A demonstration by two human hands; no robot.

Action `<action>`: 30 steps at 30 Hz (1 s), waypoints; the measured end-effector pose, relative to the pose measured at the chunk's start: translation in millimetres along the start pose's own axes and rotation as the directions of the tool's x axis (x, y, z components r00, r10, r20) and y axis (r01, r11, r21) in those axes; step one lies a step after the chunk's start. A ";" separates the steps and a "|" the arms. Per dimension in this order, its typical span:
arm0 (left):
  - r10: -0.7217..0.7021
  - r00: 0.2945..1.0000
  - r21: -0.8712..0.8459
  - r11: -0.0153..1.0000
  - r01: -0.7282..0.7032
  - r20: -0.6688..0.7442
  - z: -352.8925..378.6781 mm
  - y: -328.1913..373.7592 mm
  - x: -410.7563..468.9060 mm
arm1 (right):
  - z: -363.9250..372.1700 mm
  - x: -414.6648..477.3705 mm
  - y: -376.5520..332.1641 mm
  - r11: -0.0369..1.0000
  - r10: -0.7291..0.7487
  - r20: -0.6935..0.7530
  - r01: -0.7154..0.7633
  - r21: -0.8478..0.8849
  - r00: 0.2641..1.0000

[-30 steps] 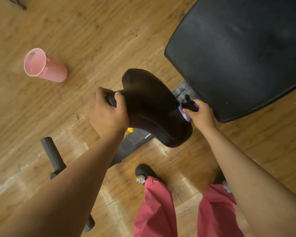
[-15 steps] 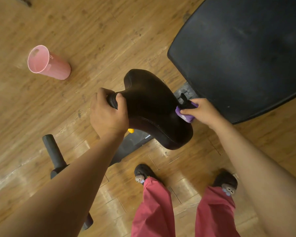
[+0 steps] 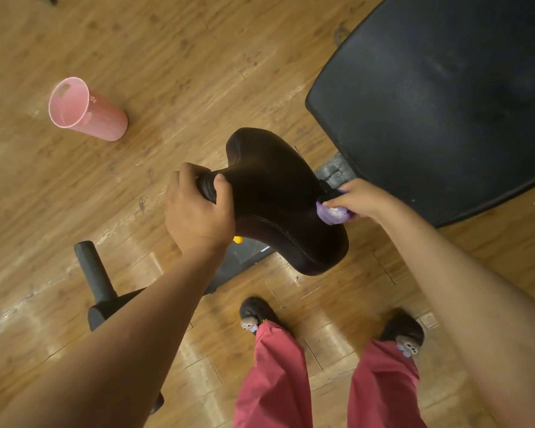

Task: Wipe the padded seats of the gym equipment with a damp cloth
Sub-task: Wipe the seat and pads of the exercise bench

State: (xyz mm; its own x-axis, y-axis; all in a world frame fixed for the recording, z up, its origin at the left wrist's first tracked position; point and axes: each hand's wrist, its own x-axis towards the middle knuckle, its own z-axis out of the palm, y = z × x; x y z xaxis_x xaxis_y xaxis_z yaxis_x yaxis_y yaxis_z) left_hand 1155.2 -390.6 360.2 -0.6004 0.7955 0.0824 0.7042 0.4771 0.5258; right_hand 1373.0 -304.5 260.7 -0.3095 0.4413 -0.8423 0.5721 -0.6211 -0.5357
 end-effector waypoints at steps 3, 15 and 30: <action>0.001 1.000 -0.005 1.000 -0.001 0.000 0.0 0.3 -0.5 | 1.8 -10.8 -6.4 0.975 -0.119 0.053 0.127 -0.185 0.991; 0.009 1.000 -0.004 1.000 -0.009 0.003 0.6 -2.2 0.8 | 2.7 -5.0 -6.4 0.927 -0.237 0.071 0.247 -0.282 0.969; 0.036 0.999 0.016 0.999 -0.037 0.024 -0.3 -7.1 2.0 | -64.3 9.9 9.3 0.909 -0.271 -0.325 0.131 -0.395 0.906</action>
State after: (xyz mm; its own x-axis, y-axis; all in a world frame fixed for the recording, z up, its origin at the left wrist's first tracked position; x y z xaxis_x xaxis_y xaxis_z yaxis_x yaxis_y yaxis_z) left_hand 1148.9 -392.5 356.9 -0.5652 0.8209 0.0815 0.7316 0.4533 0.5092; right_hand 1424.1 -264.2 251.3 -0.1891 0.7787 -0.5982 0.7794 -0.2515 -0.5738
